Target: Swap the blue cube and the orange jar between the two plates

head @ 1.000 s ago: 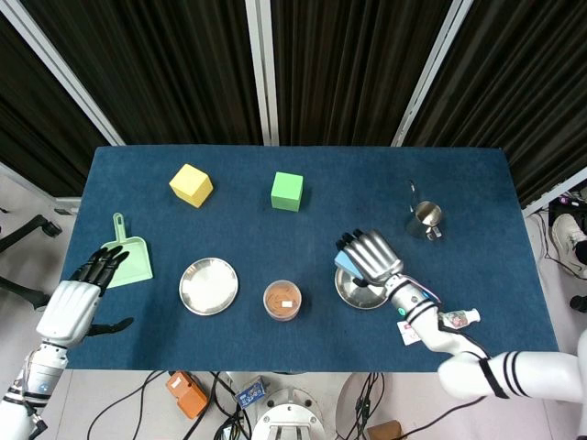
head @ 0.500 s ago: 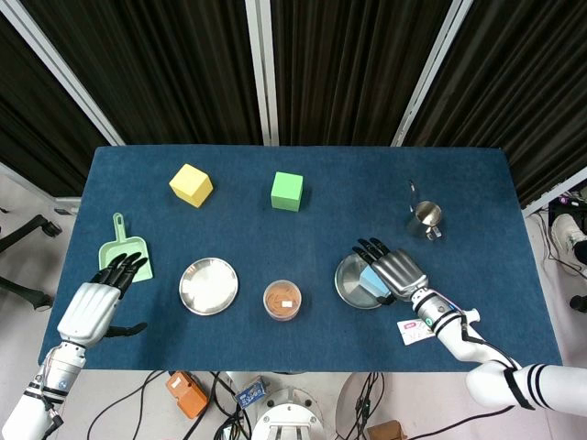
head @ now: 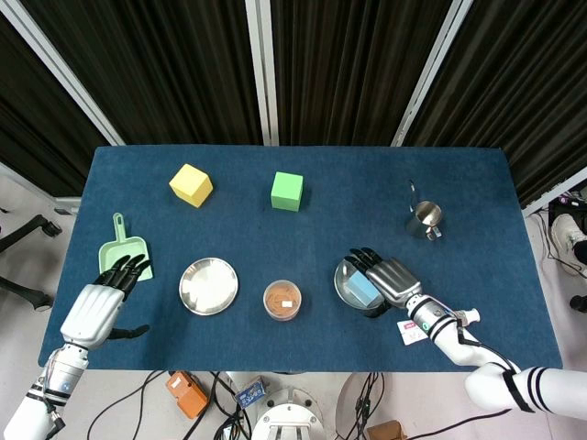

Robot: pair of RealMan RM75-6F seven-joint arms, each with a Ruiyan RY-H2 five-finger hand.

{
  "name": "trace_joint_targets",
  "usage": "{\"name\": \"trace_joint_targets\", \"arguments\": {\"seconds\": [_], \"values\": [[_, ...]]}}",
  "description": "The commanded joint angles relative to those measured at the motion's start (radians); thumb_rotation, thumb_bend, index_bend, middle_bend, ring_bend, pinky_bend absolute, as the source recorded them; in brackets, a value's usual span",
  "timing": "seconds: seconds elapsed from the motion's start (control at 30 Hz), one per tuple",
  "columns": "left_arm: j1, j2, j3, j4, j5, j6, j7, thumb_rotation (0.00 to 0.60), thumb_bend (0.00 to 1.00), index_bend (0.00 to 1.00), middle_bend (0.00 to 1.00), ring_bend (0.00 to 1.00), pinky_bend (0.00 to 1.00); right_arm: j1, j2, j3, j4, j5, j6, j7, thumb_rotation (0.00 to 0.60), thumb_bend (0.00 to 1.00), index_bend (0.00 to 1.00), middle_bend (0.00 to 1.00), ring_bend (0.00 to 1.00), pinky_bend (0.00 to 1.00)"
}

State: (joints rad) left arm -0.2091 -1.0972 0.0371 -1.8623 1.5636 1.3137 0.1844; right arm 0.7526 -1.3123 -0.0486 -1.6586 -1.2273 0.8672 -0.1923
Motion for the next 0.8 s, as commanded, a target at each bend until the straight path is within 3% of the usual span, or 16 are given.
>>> {"name": "trace_joint_targets", "arguments": {"seconds": [0.03,0.27,0.47,0.67,0.8], "values": [[-0.001,-0.001,0.001,-0.005,0.008,0.002,-0.002,0.6,0.0,0.01,0.03,0.02,0.22,-0.021,0.04,0.001,-0.032,-0.046,0.004,0.053,0.426,0.05,0.0,0.0,0.0,0.0],[-0.001,-0.013,0.013,-0.02,0.069,0.022,-0.051,0.6,0.0,0.01,0.03,0.01,0.22,-0.117,0.129,-0.017,-0.07,-0.214,0.191,0.1,0.4,0.04,0.0,0.0,0.0,0.0],[-0.015,-0.049,0.036,-0.051,0.127,0.001,-0.051,0.6,0.04,0.01,0.03,0.01,0.2,-0.29,0.227,-0.101,-0.062,-0.416,0.475,0.109,0.397,0.04,0.0,0.0,0.0,0.0],[-0.059,-0.174,0.053,-0.086,0.158,-0.108,0.058,0.6,0.05,0.01,0.03,0.0,0.17,-0.525,0.223,-0.169,0.054,-0.502,0.765,0.097,0.403,0.04,0.0,0.0,0.0,0.0],[-0.103,-0.307,0.015,-0.083,0.117,-0.2,0.203,0.6,0.04,0.01,0.02,0.0,0.14,-0.613,0.197,-0.178,0.127,-0.492,0.844,0.171,0.406,0.04,0.0,0.0,0.0,0.0]]}}
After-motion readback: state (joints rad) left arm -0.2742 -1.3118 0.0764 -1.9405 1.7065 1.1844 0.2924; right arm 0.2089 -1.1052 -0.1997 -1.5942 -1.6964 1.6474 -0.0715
